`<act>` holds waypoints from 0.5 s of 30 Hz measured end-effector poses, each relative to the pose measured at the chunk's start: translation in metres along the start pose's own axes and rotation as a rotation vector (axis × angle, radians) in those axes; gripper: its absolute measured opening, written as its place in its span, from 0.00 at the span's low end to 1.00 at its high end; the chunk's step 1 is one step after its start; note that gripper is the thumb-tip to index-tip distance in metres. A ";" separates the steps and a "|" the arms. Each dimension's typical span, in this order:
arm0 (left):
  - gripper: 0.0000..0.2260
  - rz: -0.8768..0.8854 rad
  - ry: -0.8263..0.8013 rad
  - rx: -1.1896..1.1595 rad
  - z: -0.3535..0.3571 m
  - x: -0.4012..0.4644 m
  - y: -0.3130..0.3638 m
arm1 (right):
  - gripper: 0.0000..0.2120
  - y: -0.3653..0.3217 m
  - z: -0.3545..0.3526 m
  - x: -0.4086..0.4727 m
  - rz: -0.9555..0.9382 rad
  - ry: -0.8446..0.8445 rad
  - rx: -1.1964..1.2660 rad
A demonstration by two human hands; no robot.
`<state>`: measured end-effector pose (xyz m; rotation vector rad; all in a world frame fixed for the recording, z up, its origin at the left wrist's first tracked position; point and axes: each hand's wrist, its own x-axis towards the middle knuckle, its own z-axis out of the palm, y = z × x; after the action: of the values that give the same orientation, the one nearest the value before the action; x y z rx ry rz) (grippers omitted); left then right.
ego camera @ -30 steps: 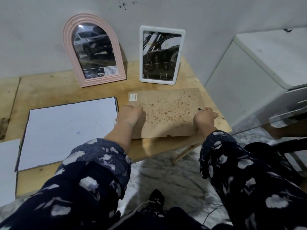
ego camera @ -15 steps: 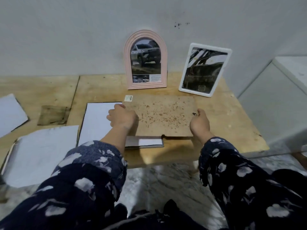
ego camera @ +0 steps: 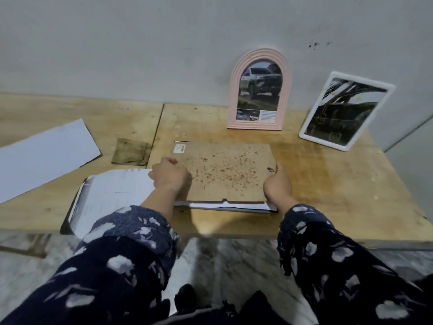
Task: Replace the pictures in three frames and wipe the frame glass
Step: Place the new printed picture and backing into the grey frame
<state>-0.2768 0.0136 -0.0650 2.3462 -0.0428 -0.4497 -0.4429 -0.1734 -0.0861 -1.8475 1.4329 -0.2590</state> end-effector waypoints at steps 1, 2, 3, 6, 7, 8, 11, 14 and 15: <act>0.18 0.008 -0.013 -0.011 0.000 0.001 -0.003 | 0.25 0.001 0.002 -0.002 0.001 0.003 -0.008; 0.17 0.018 -0.022 -0.019 -0.001 0.002 -0.005 | 0.25 0.001 0.004 -0.003 -0.002 0.005 -0.010; 0.17 0.027 -0.025 -0.022 -0.002 0.003 -0.007 | 0.25 0.002 0.005 -0.004 -0.004 0.002 -0.009; 0.17 0.053 -0.055 -0.007 -0.005 0.002 -0.012 | 0.25 0.005 0.006 -0.006 -0.012 -0.009 -0.013; 0.18 0.059 -0.067 0.004 -0.005 0.001 -0.013 | 0.25 0.006 0.005 -0.005 -0.016 -0.007 -0.026; 0.19 0.065 -0.077 0.020 -0.005 0.001 -0.015 | 0.24 0.008 0.005 -0.005 -0.018 -0.009 -0.047; 0.20 0.086 -0.075 0.125 -0.006 0.000 -0.017 | 0.24 0.010 0.005 -0.002 -0.021 -0.033 -0.097; 0.21 0.113 -0.107 0.216 -0.005 0.000 -0.020 | 0.25 0.012 0.002 -0.001 -0.016 -0.063 -0.144; 0.22 0.125 -0.124 0.230 -0.004 0.000 -0.021 | 0.25 0.012 0.000 0.001 -0.014 -0.081 -0.179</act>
<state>-0.2776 0.0312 -0.0768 2.5187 -0.3130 -0.5528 -0.4516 -0.1752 -0.0943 -1.9882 1.4264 -0.0633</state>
